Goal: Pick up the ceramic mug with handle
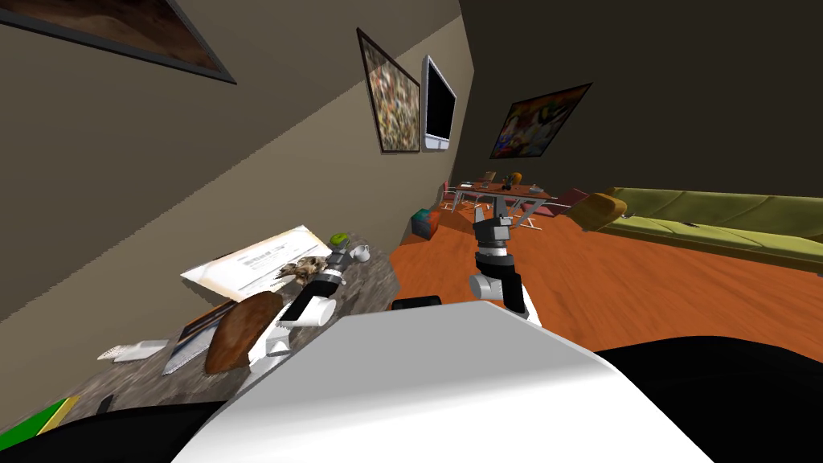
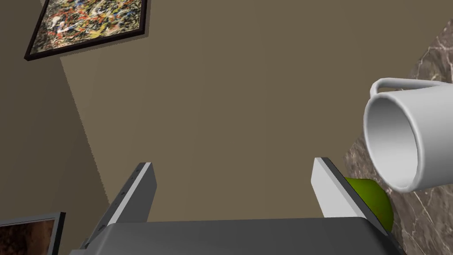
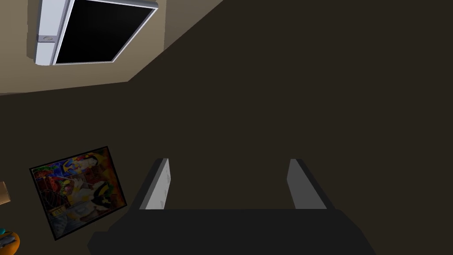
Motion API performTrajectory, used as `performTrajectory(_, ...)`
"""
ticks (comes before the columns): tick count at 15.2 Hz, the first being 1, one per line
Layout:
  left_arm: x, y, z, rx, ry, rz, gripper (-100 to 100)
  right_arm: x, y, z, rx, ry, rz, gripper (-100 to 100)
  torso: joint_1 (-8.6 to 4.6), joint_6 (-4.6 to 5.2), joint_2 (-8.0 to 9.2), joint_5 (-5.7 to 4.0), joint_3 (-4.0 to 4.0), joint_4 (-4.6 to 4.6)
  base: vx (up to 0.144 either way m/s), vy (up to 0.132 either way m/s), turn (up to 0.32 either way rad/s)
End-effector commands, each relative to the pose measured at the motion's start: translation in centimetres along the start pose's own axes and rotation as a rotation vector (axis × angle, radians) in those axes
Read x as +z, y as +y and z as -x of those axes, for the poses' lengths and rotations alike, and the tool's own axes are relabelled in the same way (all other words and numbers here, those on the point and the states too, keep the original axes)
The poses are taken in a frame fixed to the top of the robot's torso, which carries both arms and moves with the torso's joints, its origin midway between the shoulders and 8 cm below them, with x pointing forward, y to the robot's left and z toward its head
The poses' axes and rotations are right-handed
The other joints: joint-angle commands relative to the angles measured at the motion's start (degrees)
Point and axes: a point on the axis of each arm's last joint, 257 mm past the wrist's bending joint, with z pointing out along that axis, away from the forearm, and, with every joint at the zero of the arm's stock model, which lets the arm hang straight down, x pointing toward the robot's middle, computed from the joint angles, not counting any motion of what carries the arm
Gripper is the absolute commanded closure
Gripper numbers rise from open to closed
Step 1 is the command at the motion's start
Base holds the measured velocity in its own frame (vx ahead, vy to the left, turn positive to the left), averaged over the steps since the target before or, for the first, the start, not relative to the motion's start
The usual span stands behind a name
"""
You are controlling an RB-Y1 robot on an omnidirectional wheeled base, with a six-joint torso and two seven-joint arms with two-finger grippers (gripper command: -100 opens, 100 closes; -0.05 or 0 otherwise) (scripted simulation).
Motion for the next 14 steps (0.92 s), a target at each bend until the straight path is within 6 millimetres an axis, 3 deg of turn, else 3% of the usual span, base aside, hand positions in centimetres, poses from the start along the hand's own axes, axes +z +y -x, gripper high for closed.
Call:
performTrajectory(1,0.0,1.4,0.8,-0.004,0.008,0.063,-100,0.0,0.0,0.0,0.0,0.0,0.0,0,0.0,0.0,0.0,0.0,0.0,0.0,0.028,-0.031,-0.006)
performTrajectory(7,-0.2,3.9,1.6,-0.008,0.012,0.165,-100,0.0,0.0,0.0,0.0,0.0,0.0,0,-0.03,0.0,-0.04,-0.01,-0.02,-0.01,0.026,-0.029,-0.002)
performTrajectory(14,-1.0,7.6,4.1,-0.025,0.021,0.348,-100,0.0,0.0,0.0,0.0,0.0,0.0,0,-0.03,0.0,-0.04,-0.01,-0.03,-0.01,0.028,-0.029,-0.005)
